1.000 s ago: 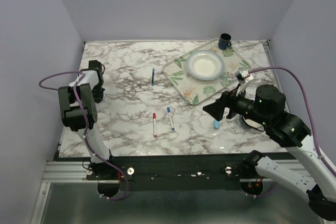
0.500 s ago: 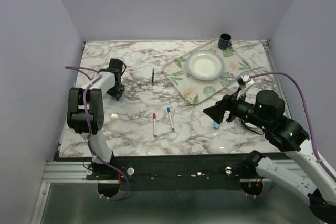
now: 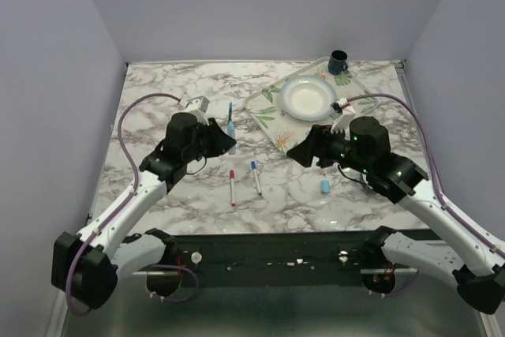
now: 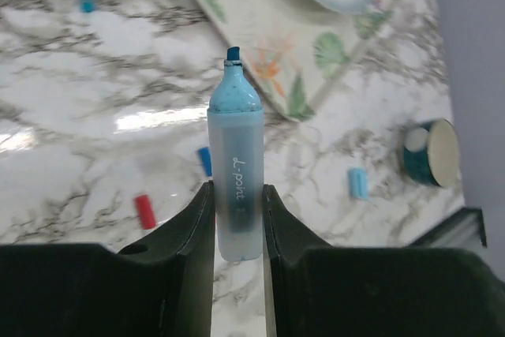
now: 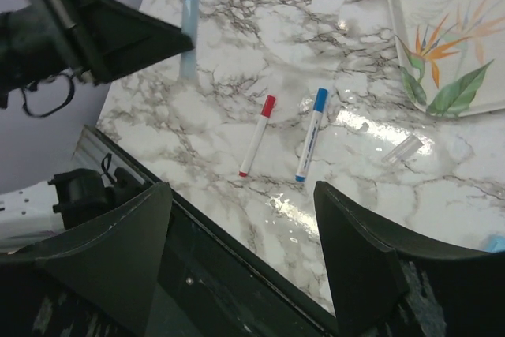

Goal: Insert the pens into the pen caps

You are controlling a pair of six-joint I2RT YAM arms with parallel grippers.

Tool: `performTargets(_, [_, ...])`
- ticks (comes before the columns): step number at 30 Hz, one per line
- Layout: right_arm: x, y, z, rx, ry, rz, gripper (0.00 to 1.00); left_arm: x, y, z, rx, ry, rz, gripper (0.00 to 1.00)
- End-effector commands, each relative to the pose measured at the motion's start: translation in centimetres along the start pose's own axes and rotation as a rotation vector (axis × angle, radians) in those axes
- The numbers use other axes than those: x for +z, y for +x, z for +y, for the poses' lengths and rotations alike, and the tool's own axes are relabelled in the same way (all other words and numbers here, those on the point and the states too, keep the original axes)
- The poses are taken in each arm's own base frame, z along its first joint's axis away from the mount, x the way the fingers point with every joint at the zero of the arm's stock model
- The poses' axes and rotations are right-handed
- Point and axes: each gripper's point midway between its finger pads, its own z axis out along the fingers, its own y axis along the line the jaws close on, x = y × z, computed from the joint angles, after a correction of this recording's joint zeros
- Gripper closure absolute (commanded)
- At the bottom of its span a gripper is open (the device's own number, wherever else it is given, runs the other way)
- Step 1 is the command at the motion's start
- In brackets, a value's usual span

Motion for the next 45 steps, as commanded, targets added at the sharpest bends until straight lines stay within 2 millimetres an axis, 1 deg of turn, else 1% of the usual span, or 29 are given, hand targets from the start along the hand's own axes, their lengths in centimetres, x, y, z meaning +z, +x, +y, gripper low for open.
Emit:
performTargets(1, [2.5,-3.8,2.4,0.014,-0.051,-0.053,0.22,-3.9,2.7,-8.1,0.243,0.415,-0.006,1.0])
performTargets(2, [2.7,-4.1,3.8,0.009,-0.114,-0.043,0.23,-4.3,3.3,-8.7,0.262,0.437,0.001,1.0])
performTargets(3, [3.0,-4.2,4.4,0.009,-0.147,-0.039,0.24,-5.1,4.2,-9.7,0.286,0.476,0.011,1.0])
performTargets(5, [4.0,-4.3,5.5,0.029,-0.202,-0.022,0.25,-5.6,4.8,-10.2,0.298,0.499,0.012,1.0])
performTargets(7, [4.8,-4.1,5.9,0.047,-0.212,-0.007,0.27,-6.3,5.0,-10.9,0.307,0.526,-0.001,1.0])
performTargets(8, [5.4,-3.7,6.0,0.047,-0.215,0.014,0.27,-6.4,5.2,-11.1,0.308,0.532,0.0,1.0])
performTargets(10, [6.0,-3.0,6.1,0.053,-0.207,0.038,0.28,-6.7,5.0,-11.4,0.311,0.54,-0.011,1.0])
performTargets(11, [6.7,-2.4,5.7,0.059,-0.178,0.064,0.29,-6.9,5.0,-11.6,0.31,0.546,-0.013,1.0])
performTargets(15, [7.5,-1.0,5.8,0.077,-0.174,0.102,0.3,-7.0,5.1,-12.1,0.304,0.561,-0.013,1.0])
performTargets(18, [7.8,-0.8,6.5,0.075,-0.196,0.096,0.3,-7.1,5.3,-12.6,0.294,0.587,-0.014,1.0])
performTargets(20, [8.6,-0.2,6.5,0.072,-0.191,0.119,0.31,-7.1,5.3,-12.8,0.286,0.59,-0.017,1.0])
performTargets(22, [9.3,0.3,6.3,0.073,-0.183,0.137,0.35,-7.2,5.2,-13.1,0.279,0.603,-0.023,1.0])
performTargets(23, [9.5,0.5,6.4,0.073,-0.191,0.147,0.39,-7.3,5.1,-13.2,0.275,0.609,-0.023,1.0])
performTargets(24, [9.7,0.5,6.4,0.076,-0.194,0.148,0.46,-7.5,5.2,-13.5,0.277,0.623,-0.022,1.0])
performTargets(26, [9.8,0.8,6.8,0.069,-0.229,0.153,0.51,-7.8,4.9,-13.8,0.271,0.635,-0.031,1.0])
performTargets(27, [9.6,0.9,7.2,0.067,-0.253,0.162,0.58,-7.9,4.8,-13.9,0.27,0.638,-0.035,1.0])
performTargets(29, [9.3,0.7,7.5,0.053,-0.271,0.148,0.64,-8.2,4.7,-14.1,0.267,0.646,-0.034,1.0])
performTargets(30, [9.1,0.6,7.6,0.045,-0.278,0.14,0.75,-8.3,4.8,-14.3,0.264,0.658,-0.028,1.0])
performTargets(32, [8.7,0.1,8.0,0.001,-0.307,0.113,0.87,-8.8,5.1,-14.9,0.261,0.704,-0.012,1.0])
performTargets(33, [8.1,-0.3,8.3,-0.017,-0.324,0.099,0.97,-8.9,5.3,-15.2,0.248,0.719,0.002,0.96])
performTargets(34, [7.8,-0.7,8.5,-0.044,-0.336,0.077,0.99,-9.3,5.6,-15.6,0.253,0.759,0.017,0.78])
performTargets(35, [7.5,-0.9,8.5,-0.056,-0.345,0.06,0.99,-9.5,5.8,-15.9,0.251,0.777,0.029,0.7])
performTargets(36, [6.6,-1.2,8.8,-0.071,-0.361,0.035,0.99,-9.6,6.0,-16.1,0.251,0.793,0.044,0.63])
performTargets(37, [6.2,-1.3,8.9,-0.099,-0.374,0.019,0.99,-10.1,6.1,-16.5,0.255,0.819,0.054,0.54])
performTargets(39, [5.3,-1.5,9.5,-0.13,-0.433,-0.021,0.99,-11.1,6.4,-17.1,0.261,0.869,0.085,0.48])
performTargets(40, [4.2,-2.0,10.2,-0.148,-0.469,-0.052,0.99,-11.7,6.3,-17.5,0.256,0.895,0.087,0.45])
performTargets(41, [3.5,-2.7,11.0,-0.166,-0.513,-0.097,0.99,-12.3,6.5,-17.9,0.257,0.926,0.106,0.45])
performTargets(43, [2.2,-2.5,11.7,-0.183,-0.573,-0.117,0.99,-13.3,6.2,-18.7,0.255,0.981,0.1,0.45])
performTargets(45, [1.3,-3.1,12.3,-0.2,-0.618,-0.175,0.99,-14.1,6.3,-19.2,0.228,1.021,0.125,0.46])
